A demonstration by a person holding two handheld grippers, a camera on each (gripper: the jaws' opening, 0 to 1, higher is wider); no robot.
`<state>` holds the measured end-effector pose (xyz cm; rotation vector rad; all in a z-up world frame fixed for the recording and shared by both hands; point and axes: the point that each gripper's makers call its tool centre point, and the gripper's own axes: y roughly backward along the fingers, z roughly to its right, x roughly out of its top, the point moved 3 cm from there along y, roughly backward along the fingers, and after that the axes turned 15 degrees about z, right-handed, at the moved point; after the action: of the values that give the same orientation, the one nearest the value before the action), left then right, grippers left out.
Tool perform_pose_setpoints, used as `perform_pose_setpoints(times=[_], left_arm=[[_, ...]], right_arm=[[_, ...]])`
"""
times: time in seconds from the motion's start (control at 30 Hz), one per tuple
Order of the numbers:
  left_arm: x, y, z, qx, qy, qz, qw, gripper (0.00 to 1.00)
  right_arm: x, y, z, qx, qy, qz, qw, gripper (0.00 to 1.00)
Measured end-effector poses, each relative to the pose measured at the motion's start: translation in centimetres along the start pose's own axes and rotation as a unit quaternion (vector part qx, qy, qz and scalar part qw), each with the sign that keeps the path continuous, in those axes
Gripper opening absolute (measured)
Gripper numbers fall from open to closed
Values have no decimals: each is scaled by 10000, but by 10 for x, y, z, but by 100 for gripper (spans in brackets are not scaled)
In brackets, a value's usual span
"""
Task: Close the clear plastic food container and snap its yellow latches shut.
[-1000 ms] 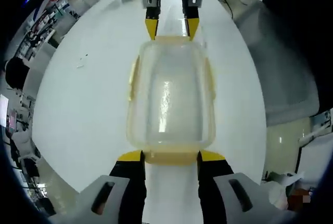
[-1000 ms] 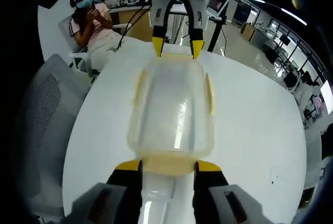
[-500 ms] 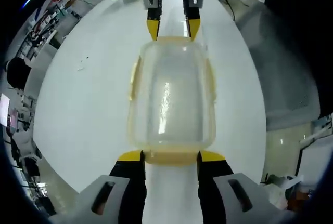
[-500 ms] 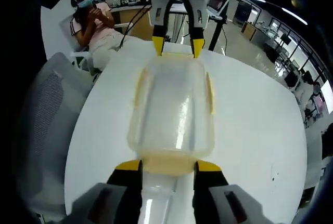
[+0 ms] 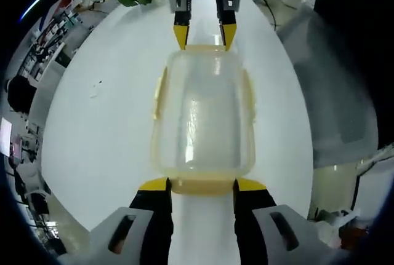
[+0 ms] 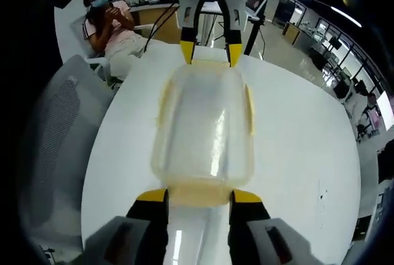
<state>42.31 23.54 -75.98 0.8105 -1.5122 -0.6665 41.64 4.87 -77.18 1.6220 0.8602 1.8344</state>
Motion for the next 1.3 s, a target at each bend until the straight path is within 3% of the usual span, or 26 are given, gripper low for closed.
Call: perform_pose_setpoints(times=[0.33,1.3], left_arm=[[23,-15,4,-34,-82,100,9999,35],[64,-51,18,-92,-230,134,9996,34]], right_arm=[[-22,17,-8,-82,-63,-160,9998,35],[-60,51,-31,-139,-199,-276,9993,35]])
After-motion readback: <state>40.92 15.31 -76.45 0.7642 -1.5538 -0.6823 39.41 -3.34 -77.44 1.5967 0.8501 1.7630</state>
